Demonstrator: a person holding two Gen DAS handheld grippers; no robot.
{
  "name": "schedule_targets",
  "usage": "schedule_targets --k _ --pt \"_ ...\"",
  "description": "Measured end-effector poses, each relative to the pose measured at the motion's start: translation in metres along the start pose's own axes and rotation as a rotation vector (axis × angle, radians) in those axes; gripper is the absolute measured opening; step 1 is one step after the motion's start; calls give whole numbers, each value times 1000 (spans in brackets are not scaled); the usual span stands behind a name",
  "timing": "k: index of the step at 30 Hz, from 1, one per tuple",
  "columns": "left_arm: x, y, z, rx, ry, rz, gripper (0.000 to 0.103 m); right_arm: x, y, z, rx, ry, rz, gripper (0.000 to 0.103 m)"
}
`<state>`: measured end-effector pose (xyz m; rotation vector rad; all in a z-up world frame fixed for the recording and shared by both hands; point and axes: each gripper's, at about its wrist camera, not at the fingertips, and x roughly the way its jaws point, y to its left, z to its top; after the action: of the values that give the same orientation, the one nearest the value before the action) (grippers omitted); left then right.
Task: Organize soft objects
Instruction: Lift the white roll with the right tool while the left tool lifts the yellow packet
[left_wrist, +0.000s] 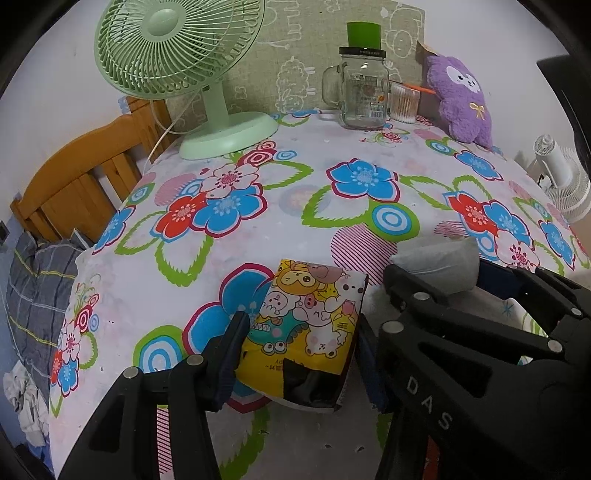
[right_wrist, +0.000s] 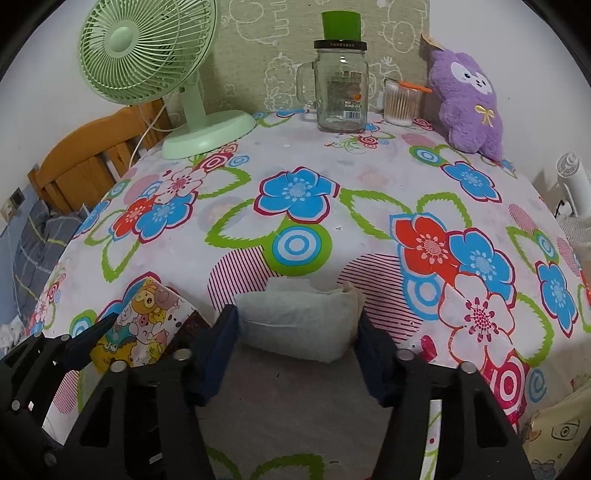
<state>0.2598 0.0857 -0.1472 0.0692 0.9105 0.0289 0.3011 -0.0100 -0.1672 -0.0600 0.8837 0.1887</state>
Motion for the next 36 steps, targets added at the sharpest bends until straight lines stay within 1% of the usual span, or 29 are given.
schedule_targets --k 3,5,12,17,28,36 --pt "-2 -1 -1 8 3 -4 57 -2 0 -1 -2 3 4 53" --pt "-5 -1 -1 9 1 -10 57 -3 -1 -2 2 5 12 52" --pt "-18 -7 -5 27 -16 -9 56 -19 0 -5 2 -12 13 52" --pt "-28 -9 -8 20 -27 -32 56 -33 2 -9 3 -22 19 52" --pt "-48 -13 -23 11 -45 -53 56 -56 1 -23 2 -34 5 51" --pt "-66 -15 -35 7 -64 -50 56 -74 3 -35 -6 -49 -1 51"
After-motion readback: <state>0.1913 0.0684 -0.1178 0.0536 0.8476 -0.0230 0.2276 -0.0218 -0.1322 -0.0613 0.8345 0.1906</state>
